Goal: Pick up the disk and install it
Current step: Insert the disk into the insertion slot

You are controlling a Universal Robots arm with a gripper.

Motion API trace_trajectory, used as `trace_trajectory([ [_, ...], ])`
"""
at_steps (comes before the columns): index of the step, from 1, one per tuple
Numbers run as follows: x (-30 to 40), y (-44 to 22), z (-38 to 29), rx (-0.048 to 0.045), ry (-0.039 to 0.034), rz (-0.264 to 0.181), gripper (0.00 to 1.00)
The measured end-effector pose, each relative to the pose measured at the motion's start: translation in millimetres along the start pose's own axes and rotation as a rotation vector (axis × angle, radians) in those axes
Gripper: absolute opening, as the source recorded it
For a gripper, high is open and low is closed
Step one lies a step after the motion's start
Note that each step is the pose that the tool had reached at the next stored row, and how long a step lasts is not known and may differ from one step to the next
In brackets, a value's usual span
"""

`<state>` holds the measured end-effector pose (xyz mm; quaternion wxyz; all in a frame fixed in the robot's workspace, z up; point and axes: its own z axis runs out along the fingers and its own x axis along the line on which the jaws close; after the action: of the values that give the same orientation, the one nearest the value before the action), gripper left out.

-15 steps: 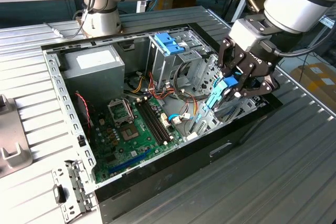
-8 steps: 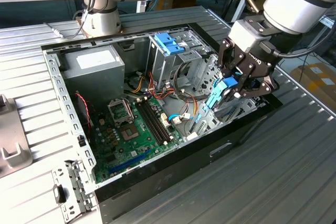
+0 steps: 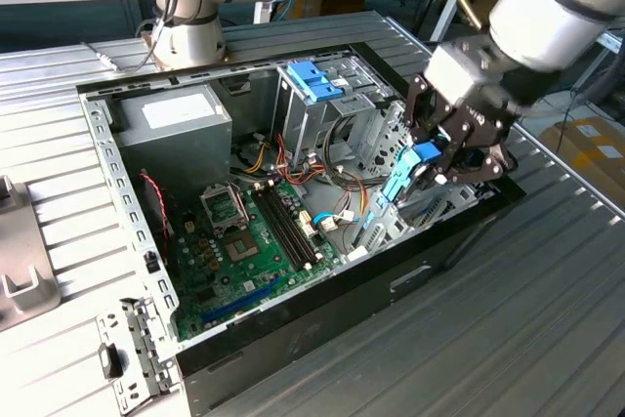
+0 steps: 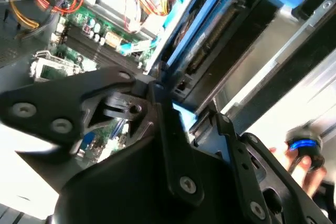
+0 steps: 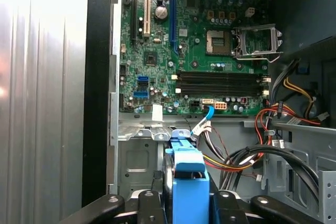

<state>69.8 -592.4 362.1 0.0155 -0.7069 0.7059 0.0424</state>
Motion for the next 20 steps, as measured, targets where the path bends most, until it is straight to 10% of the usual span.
trace_trajectory([
  [9,-0.3,0.3,-1.5,-0.0005,0.0031,0.001,0.44],
  [20,-2.4,1.3,-27.6,-0.0004,-0.0017,0.000,0.44],
])
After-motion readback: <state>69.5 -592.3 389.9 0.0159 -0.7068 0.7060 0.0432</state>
